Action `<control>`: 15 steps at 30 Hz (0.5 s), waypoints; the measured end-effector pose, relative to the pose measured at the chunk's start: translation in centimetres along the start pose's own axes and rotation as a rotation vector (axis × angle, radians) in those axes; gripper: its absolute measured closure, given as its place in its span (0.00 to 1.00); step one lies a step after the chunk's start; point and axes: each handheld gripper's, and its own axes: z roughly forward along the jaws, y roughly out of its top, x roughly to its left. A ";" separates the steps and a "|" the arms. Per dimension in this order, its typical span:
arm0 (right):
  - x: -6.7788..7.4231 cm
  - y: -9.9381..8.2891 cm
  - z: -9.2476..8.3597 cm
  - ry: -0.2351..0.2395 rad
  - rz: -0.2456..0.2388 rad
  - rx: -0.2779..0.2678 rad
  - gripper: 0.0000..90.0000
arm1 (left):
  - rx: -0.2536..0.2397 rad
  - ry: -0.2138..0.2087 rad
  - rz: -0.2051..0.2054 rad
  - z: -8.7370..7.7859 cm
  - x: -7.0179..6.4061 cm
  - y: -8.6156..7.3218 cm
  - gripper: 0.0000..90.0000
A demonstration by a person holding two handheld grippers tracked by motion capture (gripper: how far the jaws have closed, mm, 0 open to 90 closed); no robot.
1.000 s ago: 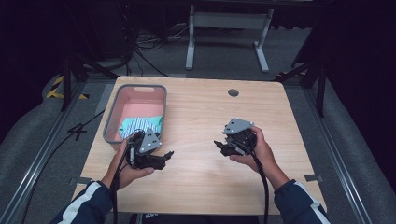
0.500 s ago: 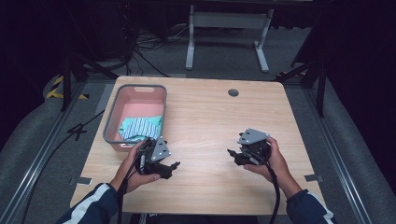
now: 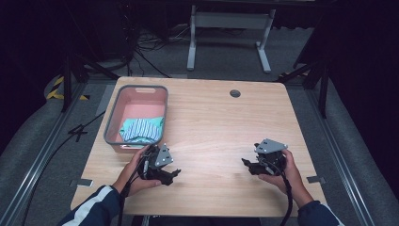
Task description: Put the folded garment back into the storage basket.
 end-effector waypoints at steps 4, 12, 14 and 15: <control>-0.2 -1.6 -0.1 -0.010 0.029 0.021 0.30 | 0.023 -0.013 -0.007 0.4 0.1 -0.8 0.20; -0.5 -4.8 -0.7 0.002 0.094 0.024 0.28 | 0.012 -0.079 -0.019 1.0 0.0 -2.2 0.20; -0.7 -5.7 -0.7 0.006 0.120 0.030 0.27 | 0.011 -0.095 -0.022 1.2 -0.2 -2.4 0.20; -0.8 -6.0 -0.8 0.008 0.132 0.029 0.27 | 0.010 -0.095 -0.020 1.2 -0.2 -2.5 0.20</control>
